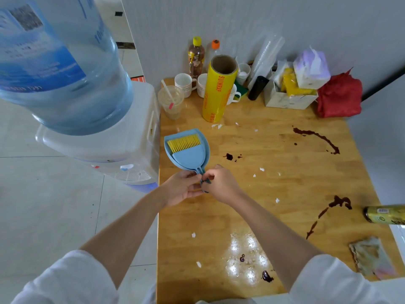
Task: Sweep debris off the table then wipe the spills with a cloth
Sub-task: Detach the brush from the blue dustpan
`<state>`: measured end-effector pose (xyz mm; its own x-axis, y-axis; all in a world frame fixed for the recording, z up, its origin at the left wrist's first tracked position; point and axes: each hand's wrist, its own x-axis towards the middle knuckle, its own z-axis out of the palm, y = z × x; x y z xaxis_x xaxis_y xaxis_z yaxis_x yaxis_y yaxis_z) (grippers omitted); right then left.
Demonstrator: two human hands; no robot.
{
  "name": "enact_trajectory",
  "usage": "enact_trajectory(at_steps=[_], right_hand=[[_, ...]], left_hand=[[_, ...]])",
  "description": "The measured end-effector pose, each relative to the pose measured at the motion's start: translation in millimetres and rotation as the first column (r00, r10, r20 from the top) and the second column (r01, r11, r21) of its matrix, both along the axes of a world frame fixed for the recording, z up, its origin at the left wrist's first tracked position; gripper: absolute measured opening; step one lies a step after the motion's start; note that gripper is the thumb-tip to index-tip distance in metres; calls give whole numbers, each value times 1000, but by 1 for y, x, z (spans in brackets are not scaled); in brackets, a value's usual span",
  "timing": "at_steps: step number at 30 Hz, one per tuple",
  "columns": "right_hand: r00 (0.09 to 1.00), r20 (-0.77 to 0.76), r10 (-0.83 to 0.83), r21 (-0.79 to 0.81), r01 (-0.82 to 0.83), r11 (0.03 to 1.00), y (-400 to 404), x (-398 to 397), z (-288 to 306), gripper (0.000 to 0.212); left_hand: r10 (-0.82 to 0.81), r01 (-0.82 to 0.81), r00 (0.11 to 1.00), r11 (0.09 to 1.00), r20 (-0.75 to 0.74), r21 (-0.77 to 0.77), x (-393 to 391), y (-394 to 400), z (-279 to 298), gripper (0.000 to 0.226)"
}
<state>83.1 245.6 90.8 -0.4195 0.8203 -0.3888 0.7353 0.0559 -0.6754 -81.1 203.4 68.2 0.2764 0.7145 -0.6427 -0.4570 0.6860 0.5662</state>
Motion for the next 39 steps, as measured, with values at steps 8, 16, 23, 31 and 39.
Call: enact_trajectory(at_steps=[8,16,23,31,39], right_hand=[[999,-45,-3,210,13,978,-10,-5,-2,12],[964,-210,-162,268,216,939,-17,-1,0,18],[968,-163,-189,68,202,977,-1,3,4,10],[964,-171,-205,-250,158,955,10,11,8,24],[952,-99,-290,-61,285,957,8,10,11,11]], left_hand=[[71,-73,997,996,40,53,-1,3,4,37],[87,-96,990,992,107,76,6,10,13,36],[56,-53,998,994,-35,95,10,13,15,34],[11,-6,999,995,-51,98,5,10,13,36],[6,-1,998,998,-69,69,0,5,5,34]])
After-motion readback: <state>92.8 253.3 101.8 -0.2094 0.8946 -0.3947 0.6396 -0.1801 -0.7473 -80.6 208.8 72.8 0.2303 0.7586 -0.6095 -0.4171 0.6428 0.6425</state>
